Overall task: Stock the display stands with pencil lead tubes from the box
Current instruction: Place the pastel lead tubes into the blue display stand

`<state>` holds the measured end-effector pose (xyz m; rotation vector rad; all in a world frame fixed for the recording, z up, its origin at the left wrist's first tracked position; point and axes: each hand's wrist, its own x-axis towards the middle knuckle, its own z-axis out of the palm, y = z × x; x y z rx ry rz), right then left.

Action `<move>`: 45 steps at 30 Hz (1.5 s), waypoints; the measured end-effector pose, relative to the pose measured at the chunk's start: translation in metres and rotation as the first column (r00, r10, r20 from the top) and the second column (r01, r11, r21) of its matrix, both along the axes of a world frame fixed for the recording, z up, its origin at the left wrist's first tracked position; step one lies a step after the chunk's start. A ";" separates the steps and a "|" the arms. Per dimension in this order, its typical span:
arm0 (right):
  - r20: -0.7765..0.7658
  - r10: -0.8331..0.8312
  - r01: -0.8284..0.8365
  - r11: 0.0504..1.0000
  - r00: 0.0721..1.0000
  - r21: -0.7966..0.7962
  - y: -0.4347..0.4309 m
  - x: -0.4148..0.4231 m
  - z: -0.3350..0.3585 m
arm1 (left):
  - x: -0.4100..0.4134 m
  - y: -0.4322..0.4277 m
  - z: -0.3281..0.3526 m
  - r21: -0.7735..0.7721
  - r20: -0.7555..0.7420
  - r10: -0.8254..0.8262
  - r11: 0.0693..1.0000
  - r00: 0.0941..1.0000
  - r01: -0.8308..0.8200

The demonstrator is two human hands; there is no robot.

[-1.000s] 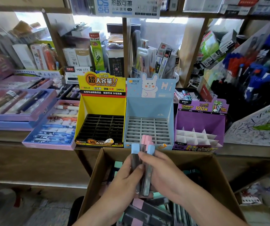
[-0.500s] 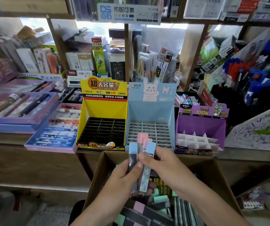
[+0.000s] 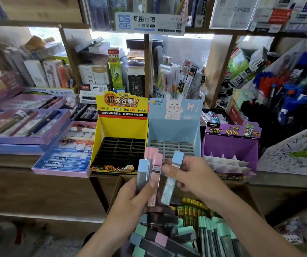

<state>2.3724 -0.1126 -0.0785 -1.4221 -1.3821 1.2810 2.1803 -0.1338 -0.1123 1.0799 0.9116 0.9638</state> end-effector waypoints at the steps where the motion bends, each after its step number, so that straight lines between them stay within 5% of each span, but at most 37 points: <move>1: 0.024 -0.041 0.040 0.999 0.999 0.031 0.004 0.003 0.003 | -0.002 0.001 -0.001 0.011 -0.008 0.042 0.999 0.999 -0.041; 18: 0.211 -0.281 0.177 0.896 0.936 0.406 0.109 -0.003 0.007 | -0.021 0.011 -0.022 0.063 0.056 0.241 0.968 0.969 -0.244; 32: 0.374 -0.182 0.038 0.932 0.909 0.360 0.131 -0.010 0.000 | -0.021 0.014 -0.025 0.040 0.074 0.231 0.971 0.970 -0.235; 45: 0.322 -0.328 0.173 0.888 0.888 0.427 0.131 -0.025 -0.017 | -0.018 0.015 -0.022 0.034 0.066 0.217 0.975 0.974 -0.219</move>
